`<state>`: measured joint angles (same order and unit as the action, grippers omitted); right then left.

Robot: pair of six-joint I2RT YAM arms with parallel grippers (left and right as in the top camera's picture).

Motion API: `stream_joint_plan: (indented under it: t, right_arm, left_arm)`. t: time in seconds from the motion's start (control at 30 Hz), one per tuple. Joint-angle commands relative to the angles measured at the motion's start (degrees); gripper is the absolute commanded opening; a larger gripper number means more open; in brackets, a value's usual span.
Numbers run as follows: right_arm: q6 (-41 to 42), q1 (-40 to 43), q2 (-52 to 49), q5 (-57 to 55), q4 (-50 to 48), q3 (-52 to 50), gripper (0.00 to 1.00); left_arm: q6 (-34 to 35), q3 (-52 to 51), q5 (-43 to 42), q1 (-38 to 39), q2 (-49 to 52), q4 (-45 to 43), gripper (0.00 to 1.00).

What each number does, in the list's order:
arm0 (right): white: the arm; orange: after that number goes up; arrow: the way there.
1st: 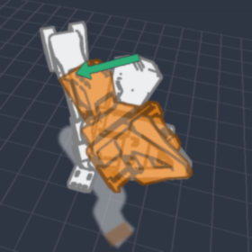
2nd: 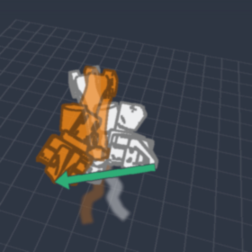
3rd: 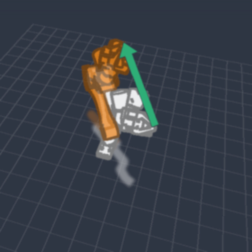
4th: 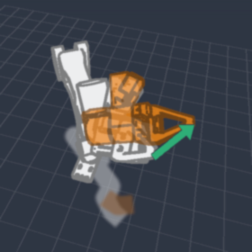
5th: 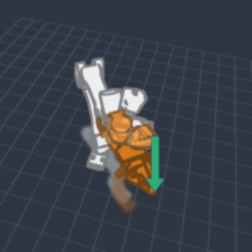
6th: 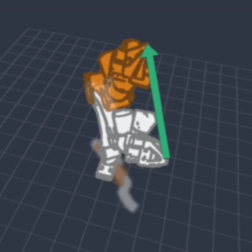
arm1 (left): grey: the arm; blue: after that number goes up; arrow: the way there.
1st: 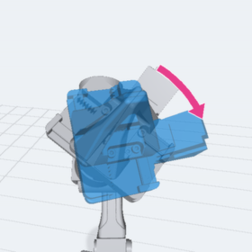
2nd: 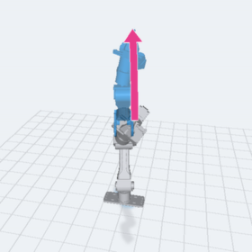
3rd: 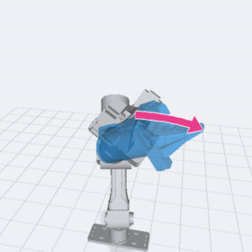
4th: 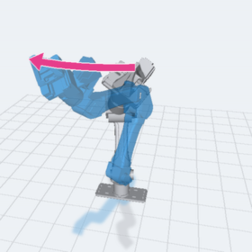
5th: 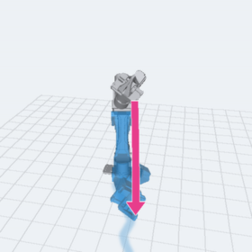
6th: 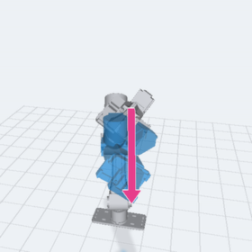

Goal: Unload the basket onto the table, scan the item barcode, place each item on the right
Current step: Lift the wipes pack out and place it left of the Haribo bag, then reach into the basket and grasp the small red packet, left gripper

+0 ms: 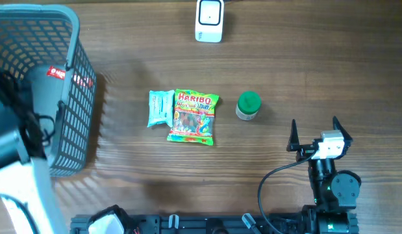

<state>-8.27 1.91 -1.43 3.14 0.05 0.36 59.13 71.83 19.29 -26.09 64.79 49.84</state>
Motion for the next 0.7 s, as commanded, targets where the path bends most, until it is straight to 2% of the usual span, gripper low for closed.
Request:
stream_joint_plan:
  t: [0.0,0.1,0.17,0.23,0.37,0.47,0.67]
  right_arm:
    - [-0.7,-0.2,0.3,-0.5,-0.1,-0.1,1.00]
    - [-0.7,-0.2,0.3,-0.5,-0.1,0.0,1.00]
    - [-0.8,-0.2,0.3,-0.5,-0.1,0.0,1.00]
    - [-0.7,-0.2,0.3,-0.5,-0.1,-0.1,1.00]
    - [-0.7,-0.2,0.3,-0.5,-0.1,0.0,1.00]
    - [-0.7,-0.2,0.3,-0.5,-0.1,0.0,1.00]
    - [-0.7,-0.2,0.3,-0.5,-0.1,0.0,1.00]
  left_arm:
    - [2.2,-0.2,-6.3,-3.1,8.9,-0.3,1.00]
    - [3.1,-0.2,-5.8,-3.2,15.8,0.2,1.00]
    - [13.7,-0.2,-6.4,-4.4,21.2,3.7,1.00]
    - [19.5,-0.2,-6.5,-5.8,26.3,4.6,1.00]
    - [19.1,-0.2,-4.9,-8.0,32.2,2.8,1.00]
    - [14.9,-0.2,-4.5,-8.1,35.7,-0.2,1.00]
    - [14.6,-0.2,-1.3,-8.2,40.2,-2.5,1.00]
